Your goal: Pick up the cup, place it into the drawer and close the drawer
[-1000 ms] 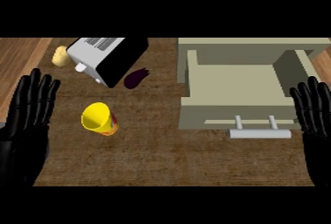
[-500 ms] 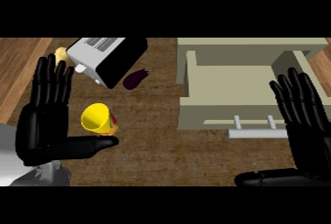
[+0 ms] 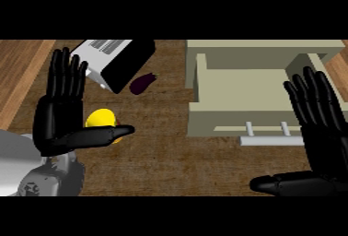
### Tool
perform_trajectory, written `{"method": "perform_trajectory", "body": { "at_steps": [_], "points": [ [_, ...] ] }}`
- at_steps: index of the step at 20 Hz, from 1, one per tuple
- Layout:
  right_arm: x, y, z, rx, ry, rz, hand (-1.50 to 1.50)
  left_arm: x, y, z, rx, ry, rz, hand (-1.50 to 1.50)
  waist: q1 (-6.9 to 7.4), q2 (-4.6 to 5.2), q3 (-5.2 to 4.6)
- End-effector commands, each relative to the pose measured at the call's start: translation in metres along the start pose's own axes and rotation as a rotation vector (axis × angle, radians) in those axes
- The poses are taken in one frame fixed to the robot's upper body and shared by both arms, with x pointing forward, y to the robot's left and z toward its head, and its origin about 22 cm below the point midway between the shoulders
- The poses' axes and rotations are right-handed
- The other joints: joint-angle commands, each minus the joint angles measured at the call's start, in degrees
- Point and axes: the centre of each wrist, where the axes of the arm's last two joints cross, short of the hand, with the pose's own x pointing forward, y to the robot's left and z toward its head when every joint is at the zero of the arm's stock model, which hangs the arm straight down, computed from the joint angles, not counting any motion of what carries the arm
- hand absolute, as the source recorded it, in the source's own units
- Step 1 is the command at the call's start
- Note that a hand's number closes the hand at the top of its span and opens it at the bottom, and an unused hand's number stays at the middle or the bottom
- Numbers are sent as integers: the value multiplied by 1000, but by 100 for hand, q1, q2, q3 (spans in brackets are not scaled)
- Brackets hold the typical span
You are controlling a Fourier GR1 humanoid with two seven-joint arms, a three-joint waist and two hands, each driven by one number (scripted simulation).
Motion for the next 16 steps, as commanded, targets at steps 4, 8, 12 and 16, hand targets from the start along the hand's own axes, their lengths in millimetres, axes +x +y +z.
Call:
{"method": "perform_trajectory", "body": {
  "at_steps": [4, 8, 12, 16],
  "points": [
    [18, 7, -24, -7, -7, -10, -150, -6, -3, -11, 8, 47, -1, -150, 8, -1, 0],
    [5, 3, 6, 15, -15, -8, -150, 3, 4, 1, 39, 46, -21, -150, 0, -5, 1],
    [-2, 9, -11, -6, -10, 20, -150, -12, 18, 14, 57, 69, -36, -150, 15, -3, 0],
    [10, -7, 2, -29, -3, 9, -150, -17, 16, 24, 85, 106, -18, -150, 6, -6, 0]
  ]
}}
